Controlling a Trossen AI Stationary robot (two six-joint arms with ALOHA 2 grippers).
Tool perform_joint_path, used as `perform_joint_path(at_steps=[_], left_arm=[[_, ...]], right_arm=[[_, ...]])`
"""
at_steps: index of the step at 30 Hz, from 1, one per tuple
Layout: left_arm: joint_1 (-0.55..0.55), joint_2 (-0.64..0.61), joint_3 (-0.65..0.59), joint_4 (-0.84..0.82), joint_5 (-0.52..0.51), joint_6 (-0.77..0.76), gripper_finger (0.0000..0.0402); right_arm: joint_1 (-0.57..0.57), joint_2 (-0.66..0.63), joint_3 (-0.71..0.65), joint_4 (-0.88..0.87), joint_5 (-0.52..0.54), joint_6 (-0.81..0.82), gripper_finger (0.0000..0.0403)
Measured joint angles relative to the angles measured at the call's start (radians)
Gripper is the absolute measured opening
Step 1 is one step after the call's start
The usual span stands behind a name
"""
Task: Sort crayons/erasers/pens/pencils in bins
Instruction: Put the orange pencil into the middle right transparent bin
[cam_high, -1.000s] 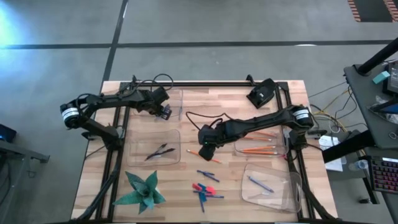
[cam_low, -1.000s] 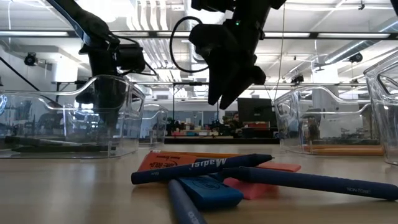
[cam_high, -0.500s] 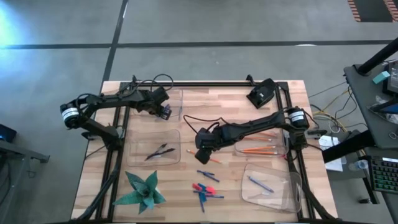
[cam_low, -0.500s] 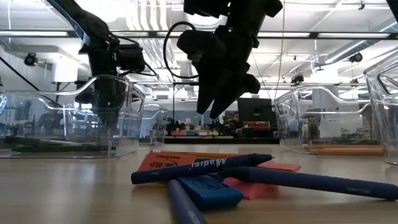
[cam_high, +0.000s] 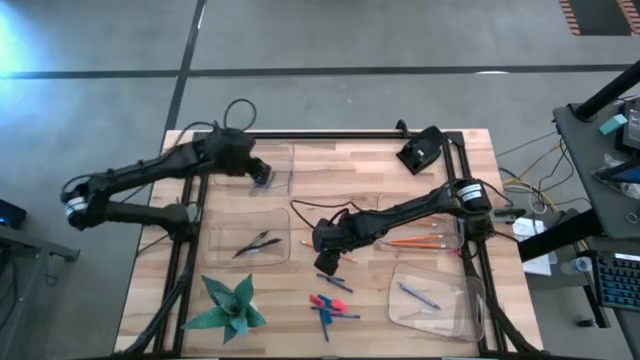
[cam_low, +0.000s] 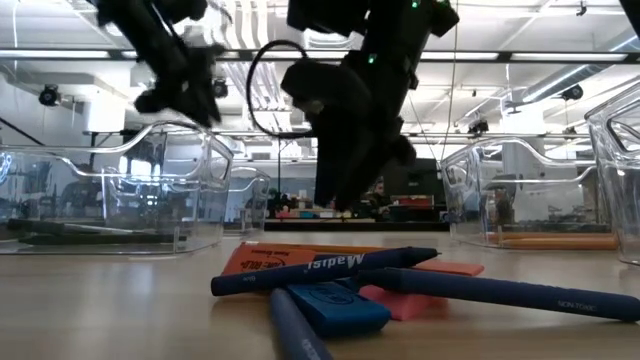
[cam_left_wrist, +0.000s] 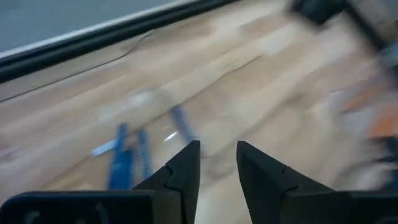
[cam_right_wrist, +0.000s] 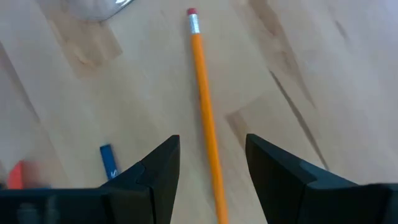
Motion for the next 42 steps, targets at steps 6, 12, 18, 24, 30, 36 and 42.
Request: perform_joint_path(at_steps=[6, 12, 18, 24, 30, 36, 42], left_arm=[[-0.118, -0.172, 0.0, 0.091, 0.002, -0.047, 0.0091], [-0.22, -0.291, 0.002, 0.148, 0.003, -0.049, 0.0091], [-0.31, -0.336, 0.0, 0.225, 0.005, -0.049, 0.0091], [-0.366, -0.309, -0.001, 0.258, 0.005, -0.05, 0.0091], [-0.397, -0.243, -0.001, 0.335, 0.004, -0.051, 0.0091], [-0.412, -0.211, 0.005, 0.399, 0.026, -0.05, 0.0091], [-0.413, -0.238, 0.004, 0.416, 0.036, -0.05, 0.0091]], right_arm=[[0.0, 0.015, 0.0, 0.052, -0.021, -0.047, 0.0168], [-0.001, 0.043, 0.0, 0.072, -0.02, -0.119, 0.0151], [-0.002, 0.099, 0.0, 0.074, -0.015, -0.198, 0.0135], [-0.004, 0.13, 0.004, 0.075, -0.018, -0.222, 0.0118], [-0.006, 0.144, -0.005, 0.07, -0.017, -0.254, 0.0049], [-0.012, 0.148, -0.008, 0.042, -0.017, -0.241, 0.0014], [-0.012, 0.087, -0.01, 0.006, -0.018, -0.245, 0.0011]])
